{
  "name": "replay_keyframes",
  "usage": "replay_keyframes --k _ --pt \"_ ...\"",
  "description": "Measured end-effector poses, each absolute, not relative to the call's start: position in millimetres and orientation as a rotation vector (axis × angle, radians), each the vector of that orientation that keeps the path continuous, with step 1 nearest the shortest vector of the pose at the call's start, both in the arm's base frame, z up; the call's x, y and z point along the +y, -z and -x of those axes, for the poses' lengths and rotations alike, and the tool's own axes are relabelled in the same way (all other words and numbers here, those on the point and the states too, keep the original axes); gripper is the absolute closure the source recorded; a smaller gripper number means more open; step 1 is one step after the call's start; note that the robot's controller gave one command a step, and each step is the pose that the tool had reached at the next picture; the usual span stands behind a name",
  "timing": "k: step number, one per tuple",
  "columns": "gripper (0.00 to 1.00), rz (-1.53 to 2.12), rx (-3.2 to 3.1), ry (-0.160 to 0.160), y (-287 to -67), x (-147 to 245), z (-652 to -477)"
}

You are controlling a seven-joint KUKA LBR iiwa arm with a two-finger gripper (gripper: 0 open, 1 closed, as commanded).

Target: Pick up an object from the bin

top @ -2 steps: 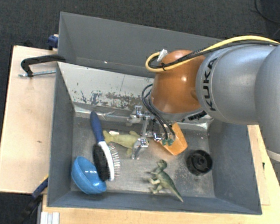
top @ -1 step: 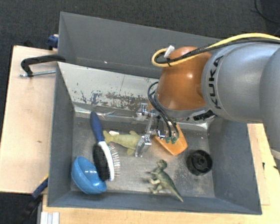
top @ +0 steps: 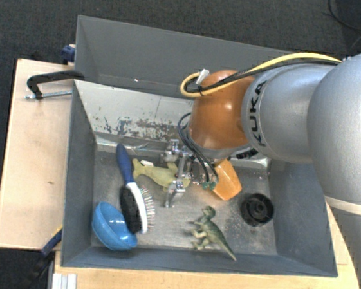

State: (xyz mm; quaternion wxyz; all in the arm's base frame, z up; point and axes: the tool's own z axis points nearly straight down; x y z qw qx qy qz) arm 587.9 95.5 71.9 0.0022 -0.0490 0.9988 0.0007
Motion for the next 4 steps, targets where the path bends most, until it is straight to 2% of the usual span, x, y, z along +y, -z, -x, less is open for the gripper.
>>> replay_keyframes --k 1,2,3,4 --pt "0.0 0.152 3.135 -0.001 -74 96 -589.1" --pt "1.0 0.151 3.125 -0.005 -77 97 -591.8" --pt "1.0 0.15 3.129 -0.004 -89 98 -594.0" --pt "1.0 0.149 3.131 -0.004 -91 98 -595.3"
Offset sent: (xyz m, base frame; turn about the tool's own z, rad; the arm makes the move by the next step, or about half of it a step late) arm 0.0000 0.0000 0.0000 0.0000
